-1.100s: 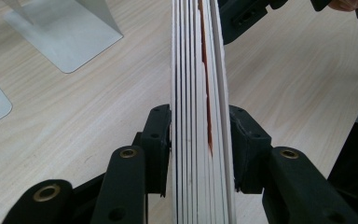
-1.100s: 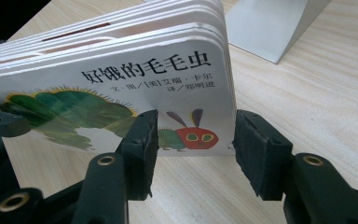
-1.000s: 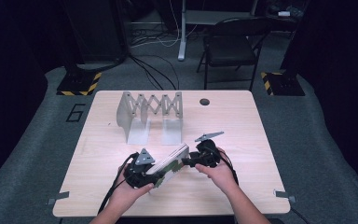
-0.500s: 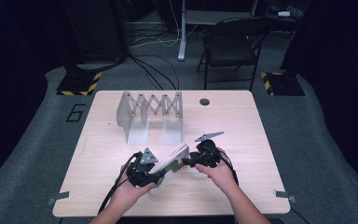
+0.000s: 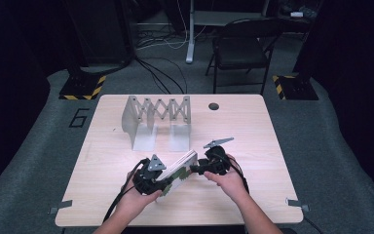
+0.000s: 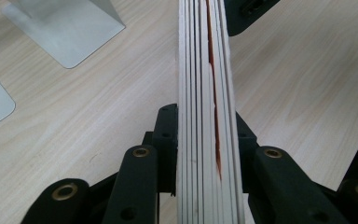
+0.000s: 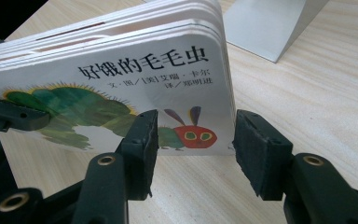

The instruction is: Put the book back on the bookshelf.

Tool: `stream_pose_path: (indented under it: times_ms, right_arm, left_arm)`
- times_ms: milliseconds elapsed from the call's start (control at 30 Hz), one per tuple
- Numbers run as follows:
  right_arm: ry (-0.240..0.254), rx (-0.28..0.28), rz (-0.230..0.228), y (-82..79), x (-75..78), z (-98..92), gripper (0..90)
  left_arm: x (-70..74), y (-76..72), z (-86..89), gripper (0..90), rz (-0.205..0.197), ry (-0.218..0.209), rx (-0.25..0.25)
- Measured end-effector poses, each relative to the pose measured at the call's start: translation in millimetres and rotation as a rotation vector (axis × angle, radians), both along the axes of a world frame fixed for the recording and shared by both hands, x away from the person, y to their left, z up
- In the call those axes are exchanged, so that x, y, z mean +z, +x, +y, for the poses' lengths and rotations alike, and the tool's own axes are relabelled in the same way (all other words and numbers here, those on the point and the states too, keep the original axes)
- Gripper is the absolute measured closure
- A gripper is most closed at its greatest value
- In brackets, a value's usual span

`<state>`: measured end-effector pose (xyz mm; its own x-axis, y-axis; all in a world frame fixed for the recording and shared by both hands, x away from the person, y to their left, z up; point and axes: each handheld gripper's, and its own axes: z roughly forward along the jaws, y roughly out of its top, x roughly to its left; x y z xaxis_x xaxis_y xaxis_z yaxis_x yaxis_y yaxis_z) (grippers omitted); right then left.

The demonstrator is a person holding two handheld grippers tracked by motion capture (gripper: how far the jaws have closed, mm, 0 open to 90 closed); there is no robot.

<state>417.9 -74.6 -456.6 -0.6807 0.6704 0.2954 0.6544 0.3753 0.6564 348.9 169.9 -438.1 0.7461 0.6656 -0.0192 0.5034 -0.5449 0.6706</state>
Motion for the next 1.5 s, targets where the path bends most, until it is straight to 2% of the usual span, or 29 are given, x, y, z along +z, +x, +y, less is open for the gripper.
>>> stream_pose_path:
  times_ms: [267, 367, 567, 667, 867, 967, 1067, 1167, 1400, 1467, 1500]
  right_arm:
    - [-0.004, 0.0, 0.0, -0.1, 0.0, -0.5, 49.7]
    - [-0.006, -0.001, -0.002, -0.3, -0.5, -0.7, 49.7]
    - [-0.01, -0.002, -0.006, -0.9, -0.7, -1.6, 49.7]
    - [-0.003, -0.015, 0.011, -2.8, 0.0, -1.3, 49.7]
    - [-0.012, 0.002, -0.011, -2.4, -2.0, -3.1, 49.7]
    - [-0.009, -0.009, 0.009, -4.5, -1.5, -3.7, 49.7]
    - [-0.012, -0.002, -0.007, -4.7, -2.7, -5.3, 49.7]
    - [-0.011, -0.006, 0.0, -6.0, -2.5, -6.3, 49.7]
    - [-0.009, -0.015, -0.008, -6.0, -2.7, -12.8, 49.7]
    - [-0.007, -0.027, 0.003, -6.5, -2.6, -14.7, 49.7]
    - [-0.006, -0.02, -0.015, -5.5, -3.6, -16.4, 49.7]
  left_arm:
    - [0.5, 0.4, -0.4, 74.7, 0.0, 0.006, -0.015]
    - [-0.1, -0.5, -1.2, 75.1, 0.005, -0.006, -0.014]
    - [0.5, -0.9, -1.7, 75.5, -0.004, 0.01, -0.023]
    - [0.9, -1.3, -2.2, 75.6, -0.006, 0.019, -0.028]
    - [0.9, -2.4, -3.3, 75.7, -0.008, 0.022, -0.033]
    - [0.8, -2.4, -3.4, 75.7, -0.01, 0.021, -0.036]
    - [0.4, -3.1, -3.8, 75.7, -0.015, 0.018, -0.04]
    - [0.2, -2.9, -3.9, 75.8, -0.022, 0.018, -0.049]
    - [2.1, -1.7, -4.4, 75.8, -0.017, 0.038, -0.051]
    - [3.6, -1.4, -4.6, 75.9, -0.006, 0.035, -0.052]
    - [4.7, -0.8, -4.3, 75.9, -0.01, 0.042, -0.057]
